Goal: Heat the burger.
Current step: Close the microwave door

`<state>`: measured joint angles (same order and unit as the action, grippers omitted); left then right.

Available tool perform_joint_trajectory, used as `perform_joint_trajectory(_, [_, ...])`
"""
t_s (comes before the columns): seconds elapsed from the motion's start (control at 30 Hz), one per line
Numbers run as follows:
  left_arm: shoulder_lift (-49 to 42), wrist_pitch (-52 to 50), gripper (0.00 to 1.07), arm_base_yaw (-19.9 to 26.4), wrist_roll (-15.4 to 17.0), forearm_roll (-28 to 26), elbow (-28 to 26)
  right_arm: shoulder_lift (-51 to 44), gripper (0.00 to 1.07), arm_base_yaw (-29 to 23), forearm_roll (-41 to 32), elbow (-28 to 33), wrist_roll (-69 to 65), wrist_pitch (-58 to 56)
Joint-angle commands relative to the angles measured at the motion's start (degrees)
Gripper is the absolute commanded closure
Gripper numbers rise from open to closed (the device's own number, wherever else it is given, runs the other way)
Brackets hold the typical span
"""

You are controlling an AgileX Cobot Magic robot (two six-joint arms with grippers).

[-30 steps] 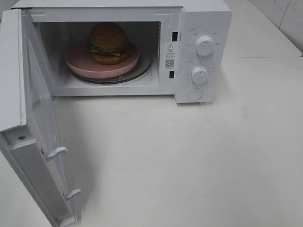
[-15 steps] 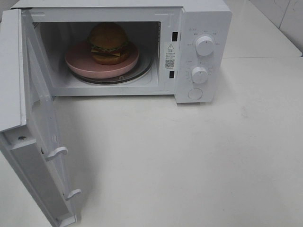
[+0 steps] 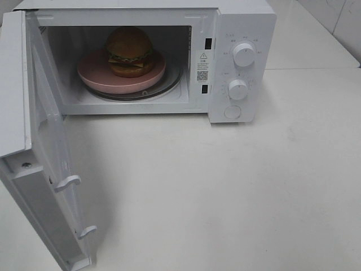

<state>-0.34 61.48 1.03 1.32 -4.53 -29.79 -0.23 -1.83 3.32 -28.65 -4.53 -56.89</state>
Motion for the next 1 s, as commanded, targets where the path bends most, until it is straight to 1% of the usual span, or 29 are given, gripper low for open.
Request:
perform_joint_trajectory(0.03, [-0.9,-0.1,0.09,-0.3,0.1,-0.2,0.1,-1.5,0.33,0.4,-0.2,0.1,-0.3,-0.1])
perform_joint_trajectory(1.0, [-0.9,-0.1,0.09,-0.3,0.1,-0.2,0.1,-1.5,0.33,0.4,-0.2,0.1,-0.3,-0.1])
